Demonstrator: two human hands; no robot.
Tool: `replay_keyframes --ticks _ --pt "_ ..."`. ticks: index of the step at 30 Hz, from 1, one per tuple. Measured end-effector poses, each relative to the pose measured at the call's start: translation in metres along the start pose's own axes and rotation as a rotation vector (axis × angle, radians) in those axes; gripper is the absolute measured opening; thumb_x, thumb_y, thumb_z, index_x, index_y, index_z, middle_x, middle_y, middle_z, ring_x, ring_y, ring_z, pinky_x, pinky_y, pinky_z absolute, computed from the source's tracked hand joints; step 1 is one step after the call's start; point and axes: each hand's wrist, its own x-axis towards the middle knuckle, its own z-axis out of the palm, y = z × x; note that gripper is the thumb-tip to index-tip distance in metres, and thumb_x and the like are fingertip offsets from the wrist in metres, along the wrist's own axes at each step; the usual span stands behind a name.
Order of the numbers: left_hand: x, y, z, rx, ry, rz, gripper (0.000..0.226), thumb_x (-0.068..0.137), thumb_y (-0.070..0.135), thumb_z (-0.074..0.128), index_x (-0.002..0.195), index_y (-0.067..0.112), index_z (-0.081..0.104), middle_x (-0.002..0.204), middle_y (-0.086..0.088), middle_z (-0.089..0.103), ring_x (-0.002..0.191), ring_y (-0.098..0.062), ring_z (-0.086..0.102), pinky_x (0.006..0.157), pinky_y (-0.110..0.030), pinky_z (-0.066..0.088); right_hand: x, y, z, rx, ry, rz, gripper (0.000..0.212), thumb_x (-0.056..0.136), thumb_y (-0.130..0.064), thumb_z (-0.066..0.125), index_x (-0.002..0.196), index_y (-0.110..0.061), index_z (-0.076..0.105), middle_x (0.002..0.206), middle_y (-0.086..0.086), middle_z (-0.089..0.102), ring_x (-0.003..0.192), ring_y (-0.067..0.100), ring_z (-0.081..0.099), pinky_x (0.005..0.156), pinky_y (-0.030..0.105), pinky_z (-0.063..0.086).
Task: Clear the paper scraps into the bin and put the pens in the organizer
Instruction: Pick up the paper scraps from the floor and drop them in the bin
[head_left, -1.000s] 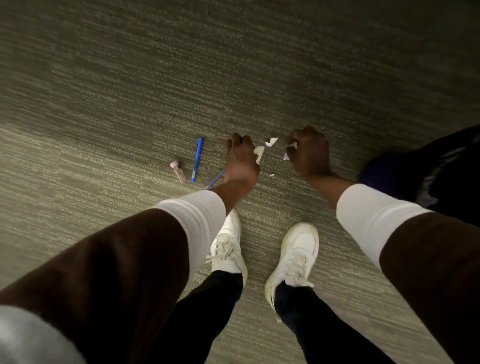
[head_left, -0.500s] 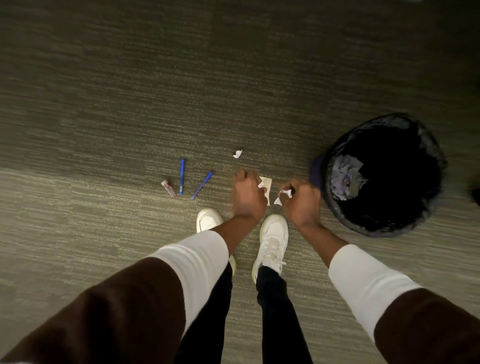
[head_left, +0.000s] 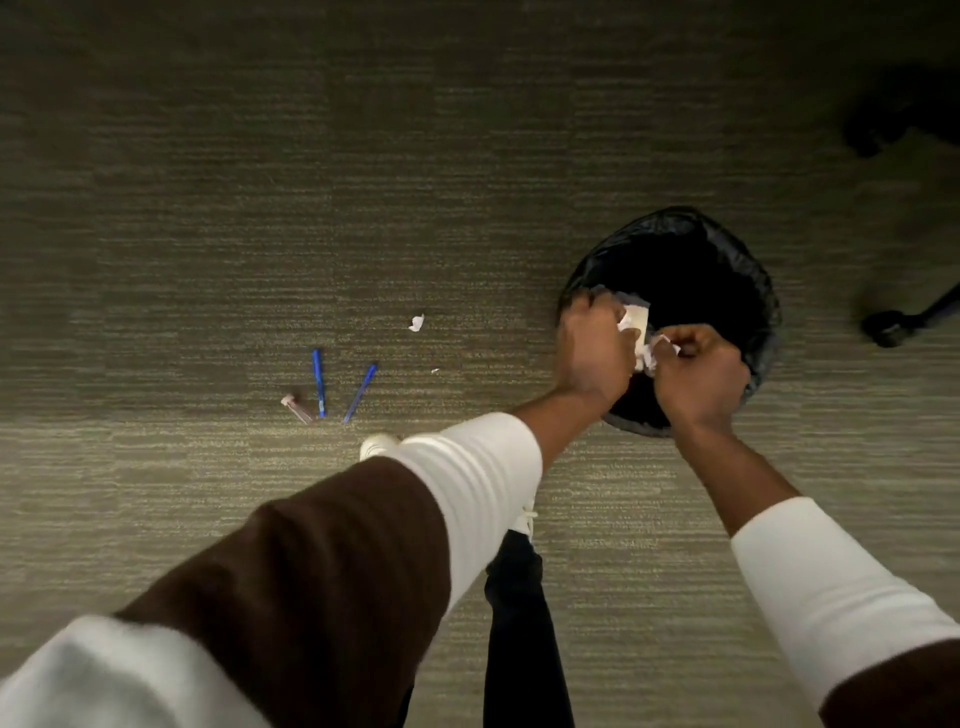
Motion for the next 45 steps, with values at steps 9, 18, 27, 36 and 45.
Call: replay_keyframes --ticks 9,18,27,36,45 --pt "-0.004 0.023 0.022 0.28 -0.157 0.223 0.04 0.107 0.042 0.05 0.132 0.014 0.063 0.133 -0.011 0.067 0.123 -0.035 0.063 0.09 -0.048 0.055 0.007 0.023 -0.007 -0.078 0.007 -0.017 0.022 0.097 -0.03 0.059 0.1 -0.013 0.074 0.098 0.013 0.077 0.092 0.034 0.072 0.079 0.04 0.055" --pt "-0.013 -0.096 -0.044 0.327 -0.112 -0.082 0.024 0.098 0.033 0.055 0.108 0.023 0.074 0.104 -0.011 0.077 0.096 -0.035 0.072 0.078 -0.039 0.056 -0.068 0.009 0.064 -0.046 -0.381 -0.284 0.016 0.084 -0.007 0.066 0.091 -0.016 0.077 0.087 0.001 0.078 0.076 0.02 0.072 0.073 0.032 0.058" --pt "0.026 -0.256 -0.119 0.552 -0.108 -0.308 0.035 0.101 0.038 0.053 0.118 0.014 0.071 0.122 -0.02 0.072 0.114 -0.043 0.069 0.092 -0.047 0.059 -0.068 0.002 0.193 -0.259 -0.652 -0.405 0.012 0.082 -0.022 0.076 0.077 -0.03 0.069 0.083 -0.007 0.077 0.079 0.018 0.072 0.069 0.026 0.053" --pt "0.117 -0.368 -0.079 0.506 -0.02 -0.232 0.039 0.1 0.032 0.066 0.13 0.007 0.062 0.133 -0.017 0.066 0.124 -0.037 0.064 0.098 -0.043 0.053 -0.04 0.011 0.356 -0.354 -0.746 -0.597 0.011 0.086 -0.029 0.077 0.092 -0.022 0.07 0.1 -0.003 0.072 0.094 0.021 0.069 0.082 0.036 0.058" --pt "0.151 -0.405 -0.043 0.494 0.038 0.007 0.019 0.097 0.01 0.064 0.114 0.009 0.072 0.126 -0.02 0.059 0.109 -0.041 0.066 0.088 -0.041 0.053 -0.041 0.022 0.426 -0.463 -0.668 -0.819 0.013 0.092 -0.021 0.07 0.105 -0.016 0.07 0.118 0.01 0.065 0.108 0.031 0.065 0.086 0.038 0.057"
